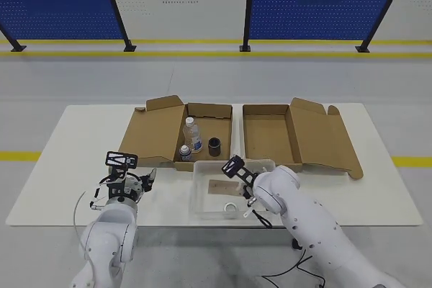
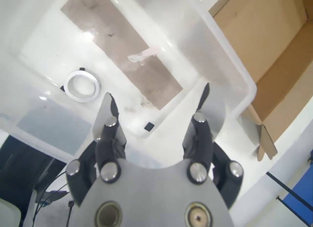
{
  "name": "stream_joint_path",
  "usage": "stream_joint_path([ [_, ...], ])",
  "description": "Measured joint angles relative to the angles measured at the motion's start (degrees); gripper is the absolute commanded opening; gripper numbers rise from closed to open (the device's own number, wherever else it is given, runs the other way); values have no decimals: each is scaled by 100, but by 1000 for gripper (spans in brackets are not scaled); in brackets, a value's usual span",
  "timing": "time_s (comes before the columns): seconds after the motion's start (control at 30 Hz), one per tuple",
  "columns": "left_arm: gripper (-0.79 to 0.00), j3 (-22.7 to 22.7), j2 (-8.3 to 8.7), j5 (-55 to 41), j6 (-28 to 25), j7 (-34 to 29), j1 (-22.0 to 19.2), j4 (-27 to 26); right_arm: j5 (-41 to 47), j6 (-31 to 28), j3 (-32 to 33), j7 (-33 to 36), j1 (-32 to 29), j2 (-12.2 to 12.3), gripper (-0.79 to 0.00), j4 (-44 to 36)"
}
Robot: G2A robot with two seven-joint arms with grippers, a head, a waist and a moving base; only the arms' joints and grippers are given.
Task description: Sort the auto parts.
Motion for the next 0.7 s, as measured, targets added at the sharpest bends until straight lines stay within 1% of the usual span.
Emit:
stream_joint_path([
  [0.07,0,0,0,0,0,0,0,0,155,-47,-90,-38,66,-49,-351,145],
  [0.1,0,0,0,0,0,0,0,0,209,-69,-132,-35,96,-69,-354,207],
  [0.13,0,0,0,0,0,0,0,0,253,-87,-175,-22,129,-90,-385,267],
  [0.17,0,0,0,0,0,0,0,0,299,-97,-215,-12,160,-111,-397,322],
  [0.37,0,0,0,0,0,0,0,0,725,-80,-348,35,289,-225,-428,601],
  [0.43,0,0,0,0,0,0,0,0,846,-70,-368,22,297,-251,-425,648],
  [0.53,0,0,0,0,0,0,0,0,962,-83,-388,20,302,-276,-446,705],
  [0.7,0,0,0,0,0,0,0,0,1049,-107,-423,36,294,-303,-459,823],
])
